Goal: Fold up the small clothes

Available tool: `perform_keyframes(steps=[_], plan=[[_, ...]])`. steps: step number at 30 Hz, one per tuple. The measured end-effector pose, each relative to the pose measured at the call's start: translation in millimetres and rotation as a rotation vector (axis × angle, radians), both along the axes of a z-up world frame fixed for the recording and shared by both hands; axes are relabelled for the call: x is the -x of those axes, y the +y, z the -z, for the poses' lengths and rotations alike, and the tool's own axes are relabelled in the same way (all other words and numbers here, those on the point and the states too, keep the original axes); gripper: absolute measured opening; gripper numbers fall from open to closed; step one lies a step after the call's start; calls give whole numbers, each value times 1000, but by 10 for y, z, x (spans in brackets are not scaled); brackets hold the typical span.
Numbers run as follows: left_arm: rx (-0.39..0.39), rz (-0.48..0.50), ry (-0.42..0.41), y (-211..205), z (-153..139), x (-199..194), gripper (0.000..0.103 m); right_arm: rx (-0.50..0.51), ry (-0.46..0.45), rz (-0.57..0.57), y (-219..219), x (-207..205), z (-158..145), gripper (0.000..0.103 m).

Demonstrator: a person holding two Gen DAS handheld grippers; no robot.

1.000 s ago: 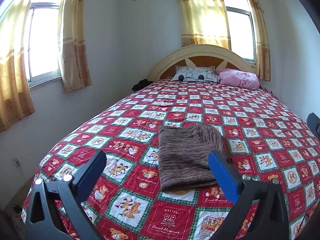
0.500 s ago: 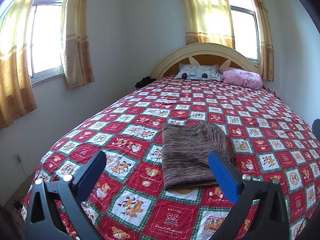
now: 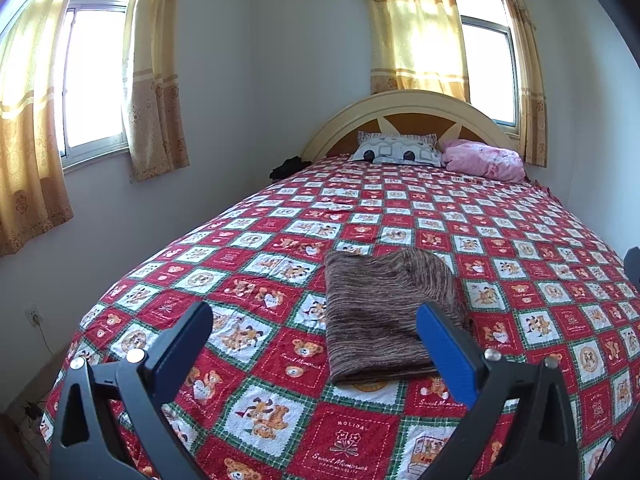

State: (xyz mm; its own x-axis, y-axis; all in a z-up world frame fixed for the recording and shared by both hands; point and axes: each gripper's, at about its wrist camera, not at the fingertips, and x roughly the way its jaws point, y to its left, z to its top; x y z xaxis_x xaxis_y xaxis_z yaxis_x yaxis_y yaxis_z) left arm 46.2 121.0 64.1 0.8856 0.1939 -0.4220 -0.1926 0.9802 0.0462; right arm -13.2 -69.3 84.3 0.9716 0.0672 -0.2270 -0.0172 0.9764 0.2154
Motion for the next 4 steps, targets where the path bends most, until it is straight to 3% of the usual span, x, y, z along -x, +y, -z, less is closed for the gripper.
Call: perform_keyframes(steps=[4], plan=[[7, 4, 26, 0, 30, -42, 103, -7, 2, 10, -35, 1, 9, 79]])
